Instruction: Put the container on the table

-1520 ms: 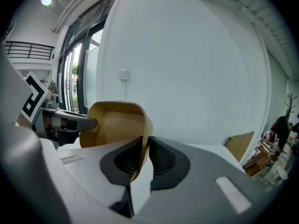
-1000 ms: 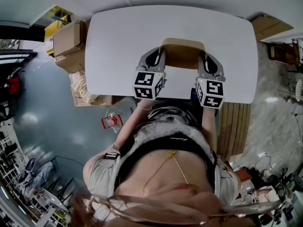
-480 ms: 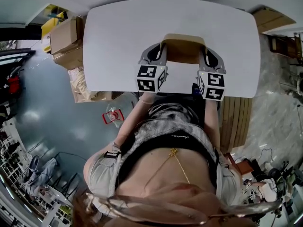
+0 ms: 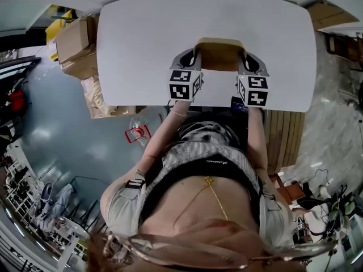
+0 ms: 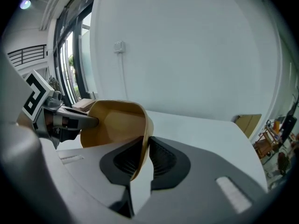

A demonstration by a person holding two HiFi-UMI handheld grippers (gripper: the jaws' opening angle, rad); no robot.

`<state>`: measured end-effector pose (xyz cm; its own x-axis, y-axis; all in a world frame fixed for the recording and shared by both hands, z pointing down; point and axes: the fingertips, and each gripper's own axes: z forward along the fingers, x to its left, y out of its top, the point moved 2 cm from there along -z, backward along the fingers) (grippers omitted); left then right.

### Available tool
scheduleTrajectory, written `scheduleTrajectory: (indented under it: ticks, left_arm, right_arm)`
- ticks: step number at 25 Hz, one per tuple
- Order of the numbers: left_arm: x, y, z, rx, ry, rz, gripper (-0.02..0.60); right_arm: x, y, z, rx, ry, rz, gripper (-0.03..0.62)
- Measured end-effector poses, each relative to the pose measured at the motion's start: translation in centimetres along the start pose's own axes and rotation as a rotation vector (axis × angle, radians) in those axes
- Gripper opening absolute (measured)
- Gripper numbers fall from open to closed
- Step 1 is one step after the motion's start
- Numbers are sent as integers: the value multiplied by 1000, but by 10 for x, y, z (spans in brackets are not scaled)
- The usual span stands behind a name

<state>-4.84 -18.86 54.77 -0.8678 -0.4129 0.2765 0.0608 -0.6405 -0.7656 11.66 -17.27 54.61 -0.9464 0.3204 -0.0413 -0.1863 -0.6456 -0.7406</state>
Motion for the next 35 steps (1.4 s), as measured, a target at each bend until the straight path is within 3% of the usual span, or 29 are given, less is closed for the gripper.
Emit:
scheduleTrajectory:
  ticks: [10,28,35]
  left_arm:
    - [13,-34,18,99,12,-61,14]
    - [27,-95,59,296,26,-104,15]
    - [27,-112,74,334,27,-111,17]
  right_arm:
    - [3,-31,27,111,11,6,63]
    - [-1,-100,79,324,42,44,61]
    - [-5,-113,84,375,27,50,66]
